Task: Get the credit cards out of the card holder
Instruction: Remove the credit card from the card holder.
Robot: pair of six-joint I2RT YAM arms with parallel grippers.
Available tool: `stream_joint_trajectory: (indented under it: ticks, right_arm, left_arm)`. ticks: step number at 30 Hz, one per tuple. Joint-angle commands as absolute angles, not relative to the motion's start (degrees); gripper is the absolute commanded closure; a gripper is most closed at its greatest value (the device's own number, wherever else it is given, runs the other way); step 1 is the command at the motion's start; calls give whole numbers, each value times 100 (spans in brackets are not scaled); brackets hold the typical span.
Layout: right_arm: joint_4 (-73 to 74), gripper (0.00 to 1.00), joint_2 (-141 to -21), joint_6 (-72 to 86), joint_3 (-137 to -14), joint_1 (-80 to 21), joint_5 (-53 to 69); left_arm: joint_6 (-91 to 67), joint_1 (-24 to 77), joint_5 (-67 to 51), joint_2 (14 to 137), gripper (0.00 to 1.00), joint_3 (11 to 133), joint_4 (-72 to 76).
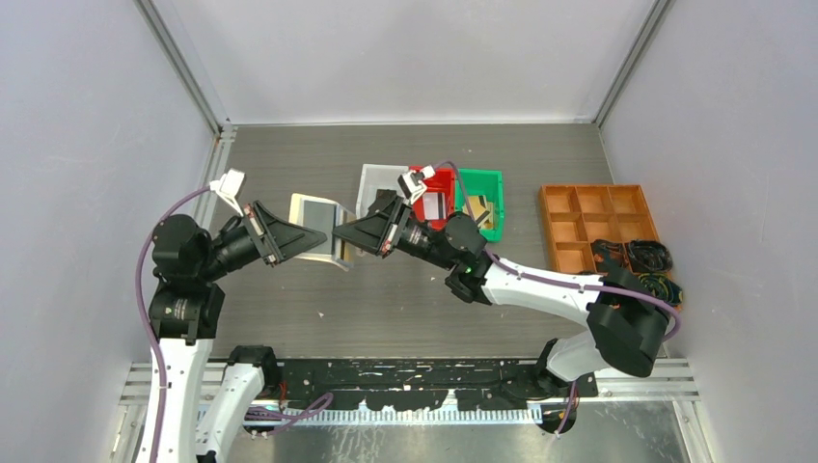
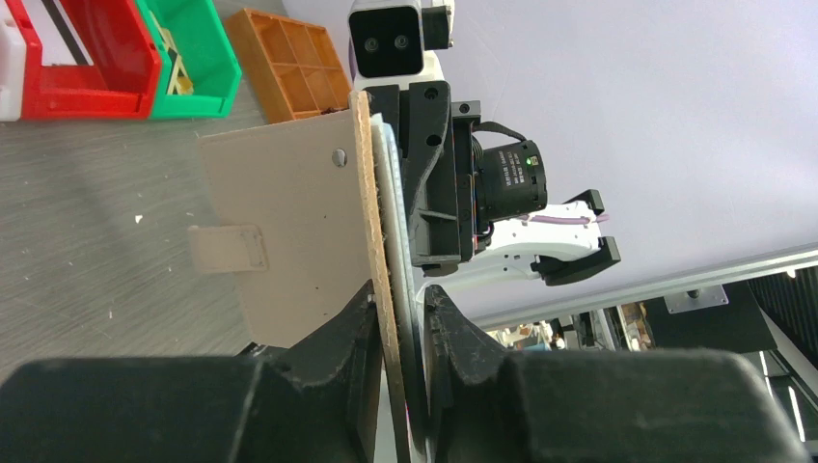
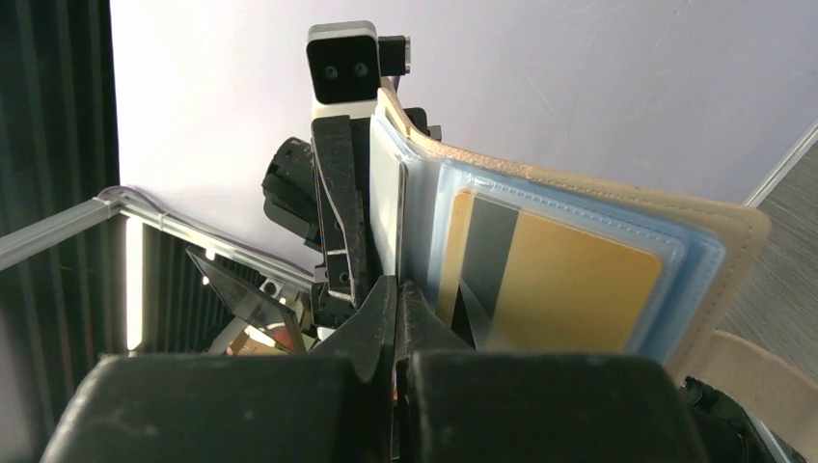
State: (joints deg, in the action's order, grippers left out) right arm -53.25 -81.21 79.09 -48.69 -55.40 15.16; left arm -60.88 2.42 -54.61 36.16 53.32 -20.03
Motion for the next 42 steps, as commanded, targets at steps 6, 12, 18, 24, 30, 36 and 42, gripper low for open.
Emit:
stream_joint_trajectory:
  ticks: [6,12,18,24,30,36,42]
  right_arm:
    - [-5774,99,-7658,7762,-4309,-5501,1158]
    - [-5799,99,-7487,7723,-4031,-5497,1139]
    - [-5827,99,-7498,7763,-4123,-5498,1272]
    - [-6130,67,-7793,8039,-4407,-5496,1468]
    - [-6270,65,-7928,8145,-4596,-5502,1568]
    - [-6231,68,-7894,8161,-4705,-5495,1707]
    - [-5885,69,-7825,8003,-4743,-5504,1855]
  left_arm:
    - [-6129,301,-5993,3644,82,5630,-1728]
    - [-6360,303,-5993,3630,86,5615,-1546]
    - [-6398,305,-5962,3612,92,5578,-1512]
    - [-6344,305,-5940,3556,100,5585,-1477]
    - [-5988,301,-5974,3525,100,5638,-1692]
    - [-4911,310,-5618,3540,100,5923,-2646]
    - [-4389,304,-5292,3547,100,6037,-3038]
